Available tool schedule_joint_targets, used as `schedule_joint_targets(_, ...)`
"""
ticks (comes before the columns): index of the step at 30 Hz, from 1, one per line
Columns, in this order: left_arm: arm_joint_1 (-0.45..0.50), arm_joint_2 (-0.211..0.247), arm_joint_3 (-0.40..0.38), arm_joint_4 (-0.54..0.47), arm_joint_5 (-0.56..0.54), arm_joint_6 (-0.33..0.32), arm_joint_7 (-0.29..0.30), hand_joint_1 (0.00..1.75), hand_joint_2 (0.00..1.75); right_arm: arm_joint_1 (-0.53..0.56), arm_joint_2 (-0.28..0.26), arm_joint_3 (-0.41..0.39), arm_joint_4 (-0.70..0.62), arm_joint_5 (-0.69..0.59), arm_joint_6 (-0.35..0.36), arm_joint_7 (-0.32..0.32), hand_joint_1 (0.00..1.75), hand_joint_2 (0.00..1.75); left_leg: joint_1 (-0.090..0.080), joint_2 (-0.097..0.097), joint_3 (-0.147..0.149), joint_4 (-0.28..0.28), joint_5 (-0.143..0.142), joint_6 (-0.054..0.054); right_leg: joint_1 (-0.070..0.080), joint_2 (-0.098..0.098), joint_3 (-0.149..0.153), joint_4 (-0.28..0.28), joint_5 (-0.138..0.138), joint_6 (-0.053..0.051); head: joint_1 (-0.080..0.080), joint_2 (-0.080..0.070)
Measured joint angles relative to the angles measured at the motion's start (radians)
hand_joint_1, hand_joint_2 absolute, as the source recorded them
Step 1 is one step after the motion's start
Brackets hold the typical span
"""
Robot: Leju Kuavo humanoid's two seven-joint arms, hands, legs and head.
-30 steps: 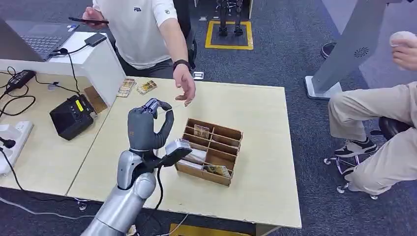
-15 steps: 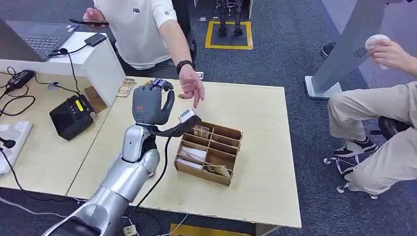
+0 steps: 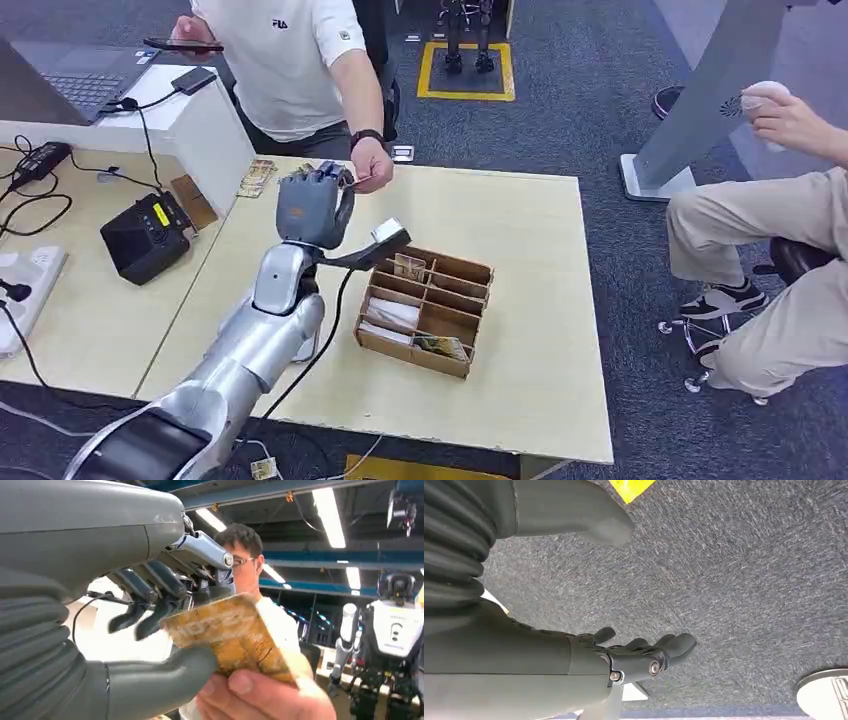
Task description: Pass the card to the sensor for recognition and then transmit it.
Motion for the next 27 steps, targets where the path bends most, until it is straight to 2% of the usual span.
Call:
schedule_joint_targets(5,0.008,-0.005,0.000,0.020,0.026,0.029,-0.017,0.00,1.75,0.000,-0.001,0.000,0.003,0.000,0.000,0.002,0.00,1.75,0.000,0.000,0.000,0.000,0.000,0.000,0.000,0.000,0.000,0.000,0.000,0.000,0.000,0.000)
schedule_joint_targets(11,0.054,-0.013,0.010,-0.031,0.152,0.039,-0.126,0.00,1.75,0.001,-0.002,0.000,0.003,-0.017,0.000,0.006,0.00,1.75,0.000,0.000,0.000,0.000,0.000,0.000,0.000,0.000,0.000,0.000,0.000,0.000,0.000,0.000)
schedule_joint_targets(17,0.150,-0.034,0.078,-0.212,0.268,0.042,-0.270,0.00,1.75,0.003,-0.001,0.000,-0.005,-0.044,0.000,0.017,0.00,1.75,0.000,0.000,-0.001,0.000,0.000,0.000,0.000,0.000,0.000,0.000,0.000,0.000,0.000,0.000)
schedule_joint_targets(21,0.243,-0.063,0.141,-0.363,0.403,0.043,-0.394,0.00,1.75,0.006,0.004,0.000,-0.022,-0.077,0.000,0.027,0.00,1.75,0.000,0.000,-0.001,0.000,-0.001,0.000,0.000,0.000,0.000,0.000,0.000,0.000,0.000,0.000)
schedule_joint_targets(27,0.377,-0.081,0.167,-0.549,0.566,0.047,-0.483,0.00,1.75,0.009,0.021,0.000,-0.053,-0.111,0.000,0.040,0.00,1.75,0.000,0.000,-0.001,0.000,-0.001,0.000,0.000,0.000,0.000,0.000,-0.001,0.001,0.000,0.000)
